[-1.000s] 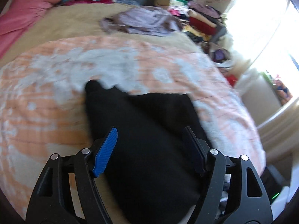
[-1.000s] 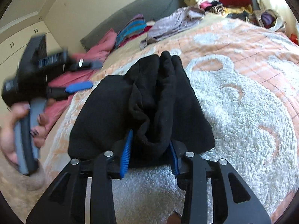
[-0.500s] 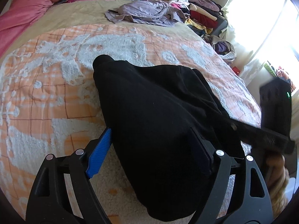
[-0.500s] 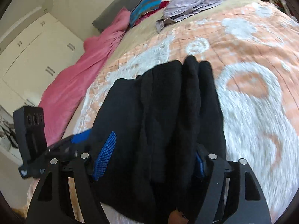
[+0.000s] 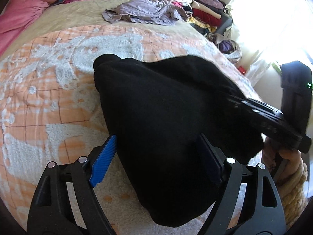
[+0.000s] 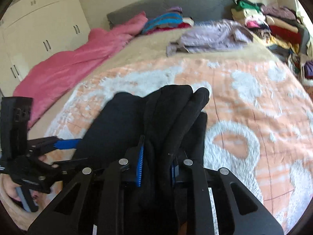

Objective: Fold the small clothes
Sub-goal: 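Fold the lifted half over onto the sweatshirt and open both tools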

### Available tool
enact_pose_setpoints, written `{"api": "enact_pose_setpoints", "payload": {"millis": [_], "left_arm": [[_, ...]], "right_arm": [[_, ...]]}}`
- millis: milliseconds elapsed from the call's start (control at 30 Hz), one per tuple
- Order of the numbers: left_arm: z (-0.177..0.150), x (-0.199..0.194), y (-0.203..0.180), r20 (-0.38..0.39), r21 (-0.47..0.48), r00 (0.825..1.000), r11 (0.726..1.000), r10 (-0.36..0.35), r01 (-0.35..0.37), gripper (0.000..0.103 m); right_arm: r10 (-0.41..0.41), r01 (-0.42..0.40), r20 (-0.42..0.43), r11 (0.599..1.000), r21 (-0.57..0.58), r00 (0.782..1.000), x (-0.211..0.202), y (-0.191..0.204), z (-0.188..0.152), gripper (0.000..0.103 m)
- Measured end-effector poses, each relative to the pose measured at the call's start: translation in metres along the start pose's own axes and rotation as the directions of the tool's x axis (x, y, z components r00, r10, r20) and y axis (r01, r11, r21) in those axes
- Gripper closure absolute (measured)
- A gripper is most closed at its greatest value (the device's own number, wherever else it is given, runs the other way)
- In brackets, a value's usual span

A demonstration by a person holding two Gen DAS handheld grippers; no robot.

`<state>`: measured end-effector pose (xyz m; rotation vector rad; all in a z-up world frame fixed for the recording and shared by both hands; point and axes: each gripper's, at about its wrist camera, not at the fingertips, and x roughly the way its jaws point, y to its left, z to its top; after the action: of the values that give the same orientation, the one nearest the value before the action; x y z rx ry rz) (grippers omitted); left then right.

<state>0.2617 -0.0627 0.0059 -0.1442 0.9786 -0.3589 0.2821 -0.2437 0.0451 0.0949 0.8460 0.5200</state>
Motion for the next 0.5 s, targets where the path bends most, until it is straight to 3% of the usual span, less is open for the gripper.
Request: {"api": "enact_pose_setpoints", "payload": {"millis": [100, 167, 233, 500], "left_arm": [[-0.007, 0.005, 0.0, -0.017, 0.003, 1.0, 1.0, 0.0, 0.0, 0.027], [-0.01, 0.006, 0.002, -0.023, -0.009, 1.0, 1.0, -0.008, 0.008, 0.027], [-0.012, 0.006, 0.005, -0.023, -0.025, 1.0, 1.0, -0.018, 0.018, 0.027], [-0.017, 0.0, 0.004, -0.013, -0.025, 1.0, 1.0, -0.009, 0.009, 0.027]], "right_arm": [[-0.023, 0.025, -0.045, 0.999, 0.034, 0.999, 0.017, -0.012, -0.015, 0.083], [-0.016, 0.018, -0.03, 0.997, 0.071, 0.999, 0.018, -0.018, -0.022, 0.081], [-0.021, 0.023, -0.02, 0.995, 0.099, 1.0, 0.019, -0.02, -0.022, 0.068], [0.025, -0.024, -0.006, 0.988, 0.152, 1.0, -0.007, -0.017, -0.036, 0.055]]}}
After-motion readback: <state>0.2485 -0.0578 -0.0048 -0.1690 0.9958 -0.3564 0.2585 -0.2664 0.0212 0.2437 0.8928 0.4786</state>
